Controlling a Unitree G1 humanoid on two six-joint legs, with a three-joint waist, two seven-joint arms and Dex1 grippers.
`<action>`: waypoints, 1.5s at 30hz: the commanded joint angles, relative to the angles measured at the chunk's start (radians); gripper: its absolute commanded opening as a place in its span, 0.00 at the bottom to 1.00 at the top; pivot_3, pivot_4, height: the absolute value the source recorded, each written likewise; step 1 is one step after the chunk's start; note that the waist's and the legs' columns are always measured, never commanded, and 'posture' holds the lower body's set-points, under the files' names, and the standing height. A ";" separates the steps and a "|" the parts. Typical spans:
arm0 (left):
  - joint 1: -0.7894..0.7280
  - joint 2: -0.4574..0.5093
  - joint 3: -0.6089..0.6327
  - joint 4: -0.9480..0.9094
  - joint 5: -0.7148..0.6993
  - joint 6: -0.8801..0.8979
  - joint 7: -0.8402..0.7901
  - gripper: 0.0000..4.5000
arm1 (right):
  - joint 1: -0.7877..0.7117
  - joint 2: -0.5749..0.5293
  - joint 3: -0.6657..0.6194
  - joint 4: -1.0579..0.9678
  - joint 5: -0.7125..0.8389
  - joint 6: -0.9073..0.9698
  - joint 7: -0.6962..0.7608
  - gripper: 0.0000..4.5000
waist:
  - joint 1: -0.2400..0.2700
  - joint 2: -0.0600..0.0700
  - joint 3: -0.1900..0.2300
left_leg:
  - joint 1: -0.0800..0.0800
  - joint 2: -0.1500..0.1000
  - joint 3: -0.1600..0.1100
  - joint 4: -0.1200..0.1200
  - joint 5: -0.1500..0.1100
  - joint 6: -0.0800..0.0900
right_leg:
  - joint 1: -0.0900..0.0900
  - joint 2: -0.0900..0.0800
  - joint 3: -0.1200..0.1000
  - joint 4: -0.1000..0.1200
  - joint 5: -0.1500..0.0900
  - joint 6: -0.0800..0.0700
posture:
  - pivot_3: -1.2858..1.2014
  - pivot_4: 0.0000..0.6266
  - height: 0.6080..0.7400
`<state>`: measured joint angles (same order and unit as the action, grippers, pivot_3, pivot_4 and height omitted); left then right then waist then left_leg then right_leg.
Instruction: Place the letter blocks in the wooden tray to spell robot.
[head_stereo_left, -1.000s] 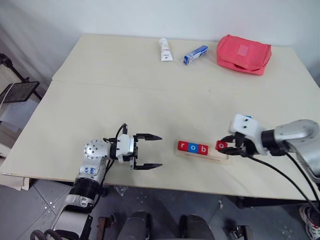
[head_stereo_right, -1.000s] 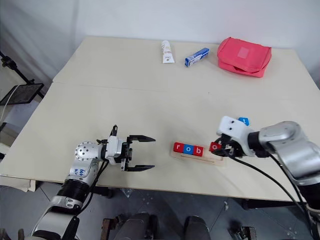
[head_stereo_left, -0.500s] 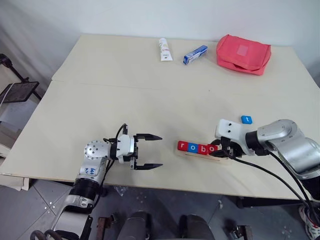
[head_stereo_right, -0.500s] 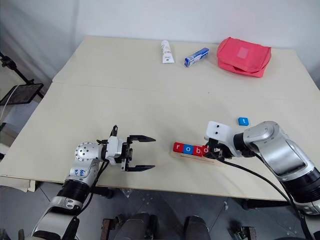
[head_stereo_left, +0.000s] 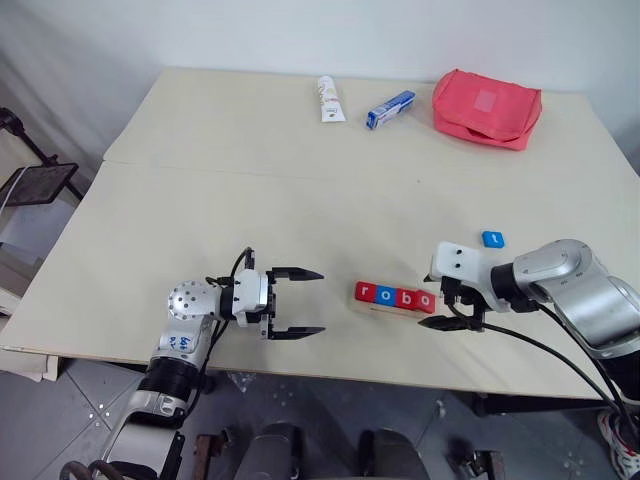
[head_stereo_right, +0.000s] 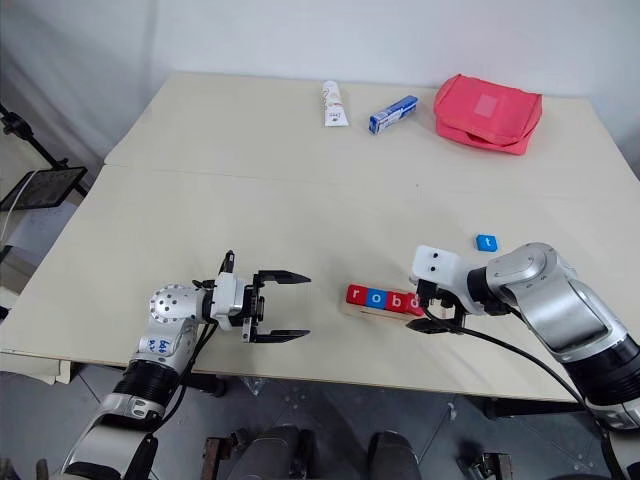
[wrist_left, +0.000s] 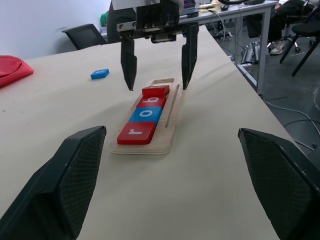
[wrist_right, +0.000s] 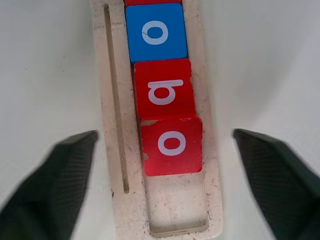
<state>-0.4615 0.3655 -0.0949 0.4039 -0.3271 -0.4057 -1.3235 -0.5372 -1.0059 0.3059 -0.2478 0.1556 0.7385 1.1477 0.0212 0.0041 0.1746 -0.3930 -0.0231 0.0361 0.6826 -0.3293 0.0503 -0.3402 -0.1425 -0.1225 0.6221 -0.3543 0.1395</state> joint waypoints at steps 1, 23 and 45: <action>-0.001 -0.003 -0.001 -0.021 -0.004 -0.013 0.003 1.00 | -0.003 -0.013 -0.031 -0.041 0.003 0.006 0.002 0.99 | 0.000 0.000 0.000 | 0.000 0.000 0.000 0.000 0.000 0.000 | 0.000 0.000 0.000 0.000 0.000 0.000 | 0.52 0.24 1.00; -0.004 -0.008 0.000 -0.015 0.001 -0.014 0.010 1.00 | 0.021 0.074 -0.081 -0.009 0.060 0.034 -0.075 0.00 | 0.001 0.000 0.000 | 0.000 0.000 0.000 0.000 0.000 0.000 | 0.000 0.000 -0.001 0.000 0.000 0.000 | 0.52 0.24 1.00; -0.009 -0.007 -0.002 -0.011 0.000 -0.012 0.009 1.00 | 0.169 -0.040 -0.221 -0.061 0.077 0.038 -0.101 0.00 | 0.005 0.000 0.000 | 0.000 -0.001 -0.001 0.000 0.000 0.000 | 0.001 -0.002 -0.005 0.001 0.000 0.000 | 0.52 0.24 1.00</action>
<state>-0.4634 0.3589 -0.0974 0.4073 -0.3212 -0.4073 -1.3126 -0.3871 -1.0155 0.1175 -0.2928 0.2460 0.7986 1.0470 0.0265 0.0041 0.1746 -0.3933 -0.0242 0.0351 0.6824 -0.3294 0.0506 -0.3394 -0.1448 -0.1276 0.6228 -0.3543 0.1395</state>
